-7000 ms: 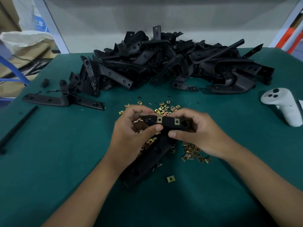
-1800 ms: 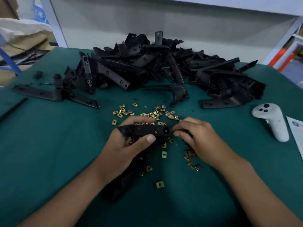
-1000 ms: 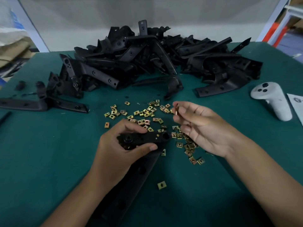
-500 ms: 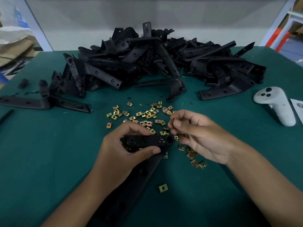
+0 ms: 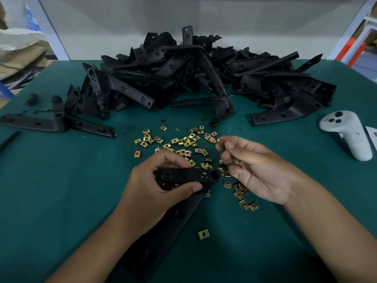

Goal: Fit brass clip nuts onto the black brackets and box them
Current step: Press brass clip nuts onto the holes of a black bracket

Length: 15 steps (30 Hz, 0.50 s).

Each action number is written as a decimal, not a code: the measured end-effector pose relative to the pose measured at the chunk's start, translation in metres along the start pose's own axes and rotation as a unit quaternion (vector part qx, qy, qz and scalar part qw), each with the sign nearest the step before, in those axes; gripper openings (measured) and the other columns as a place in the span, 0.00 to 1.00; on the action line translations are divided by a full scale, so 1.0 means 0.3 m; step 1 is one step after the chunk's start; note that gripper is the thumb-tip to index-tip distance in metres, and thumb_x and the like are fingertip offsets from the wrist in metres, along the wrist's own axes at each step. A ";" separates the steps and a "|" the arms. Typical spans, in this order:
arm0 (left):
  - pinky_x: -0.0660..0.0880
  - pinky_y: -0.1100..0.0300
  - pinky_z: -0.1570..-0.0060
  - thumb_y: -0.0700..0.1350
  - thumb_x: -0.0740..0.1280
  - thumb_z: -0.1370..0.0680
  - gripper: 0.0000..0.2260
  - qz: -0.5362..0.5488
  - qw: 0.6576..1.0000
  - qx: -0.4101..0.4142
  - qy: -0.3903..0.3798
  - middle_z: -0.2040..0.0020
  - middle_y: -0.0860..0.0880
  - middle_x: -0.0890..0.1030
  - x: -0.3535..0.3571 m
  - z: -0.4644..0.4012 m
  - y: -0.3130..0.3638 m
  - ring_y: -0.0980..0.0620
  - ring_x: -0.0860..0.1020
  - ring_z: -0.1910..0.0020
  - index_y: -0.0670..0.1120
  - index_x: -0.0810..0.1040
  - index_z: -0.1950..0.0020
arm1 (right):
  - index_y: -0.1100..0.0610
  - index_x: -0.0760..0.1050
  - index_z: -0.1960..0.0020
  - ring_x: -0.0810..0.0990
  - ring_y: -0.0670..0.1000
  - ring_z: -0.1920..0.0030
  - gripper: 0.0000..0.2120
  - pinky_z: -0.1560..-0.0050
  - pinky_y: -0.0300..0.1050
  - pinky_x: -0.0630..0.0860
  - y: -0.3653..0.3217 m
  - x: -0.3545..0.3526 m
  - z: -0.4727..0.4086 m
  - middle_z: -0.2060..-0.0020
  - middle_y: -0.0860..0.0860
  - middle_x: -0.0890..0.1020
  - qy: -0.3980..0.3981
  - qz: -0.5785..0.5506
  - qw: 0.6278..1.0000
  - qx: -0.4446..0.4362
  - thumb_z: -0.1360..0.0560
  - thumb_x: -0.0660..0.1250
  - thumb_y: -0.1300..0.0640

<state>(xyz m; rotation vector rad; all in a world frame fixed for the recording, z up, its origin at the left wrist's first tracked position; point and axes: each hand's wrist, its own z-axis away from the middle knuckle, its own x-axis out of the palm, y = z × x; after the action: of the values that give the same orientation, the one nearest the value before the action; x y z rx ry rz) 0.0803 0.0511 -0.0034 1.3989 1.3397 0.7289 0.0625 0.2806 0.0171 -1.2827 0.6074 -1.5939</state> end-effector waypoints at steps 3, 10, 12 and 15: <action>0.76 0.72 0.58 0.53 0.79 0.32 0.13 -0.001 1.000 0.001 0.000 0.57 0.57 0.85 -0.001 0.000 0.004 0.60 0.84 0.59 0.56 0.80 0.52 | 0.56 0.87 0.53 0.83 0.44 0.61 0.10 0.71 0.33 0.72 -0.005 -0.005 0.003 0.54 0.53 0.86 -0.004 0.016 1.000 -0.009 0.31 0.70 0.64; 0.75 0.73 0.58 0.53 0.78 0.32 0.13 0.000 1.000 -0.005 -0.005 0.55 0.59 0.84 -0.003 0.003 0.005 0.61 0.83 0.57 0.57 0.79 0.51 | 0.53 0.85 0.55 0.73 0.41 0.65 0.07 0.71 0.32 0.68 0.010 0.001 0.005 0.63 0.47 0.80 -0.022 0.125 0.990 -0.052 0.26 0.69 0.54; 0.74 0.74 0.57 0.52 0.78 0.31 0.13 -0.001 1.000 -0.003 -0.007 0.55 0.60 0.84 -0.003 0.002 0.007 0.62 0.82 0.57 0.57 0.79 0.51 | 0.52 0.84 0.58 0.70 0.42 0.68 0.08 0.71 0.33 0.67 0.012 0.005 0.007 0.65 0.46 0.78 -0.024 0.142 0.988 -0.062 0.25 0.68 0.52; 0.74 0.75 0.57 0.51 0.77 0.31 0.12 0.003 1.000 0.000 -0.011 0.56 0.61 0.84 -0.002 0.002 0.009 0.63 0.82 0.58 0.57 0.79 0.52 | 0.53 0.81 0.59 0.68 0.42 0.69 0.09 0.71 0.33 0.66 0.014 0.006 0.006 0.66 0.46 0.76 -0.041 0.157 0.984 -0.070 0.24 0.67 0.50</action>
<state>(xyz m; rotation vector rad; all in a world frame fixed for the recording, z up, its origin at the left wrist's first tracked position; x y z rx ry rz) 0.0815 0.0508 -0.0008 1.4076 1.3187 0.7167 0.0658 0.2777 0.0150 -1.2766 0.8376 -1.2515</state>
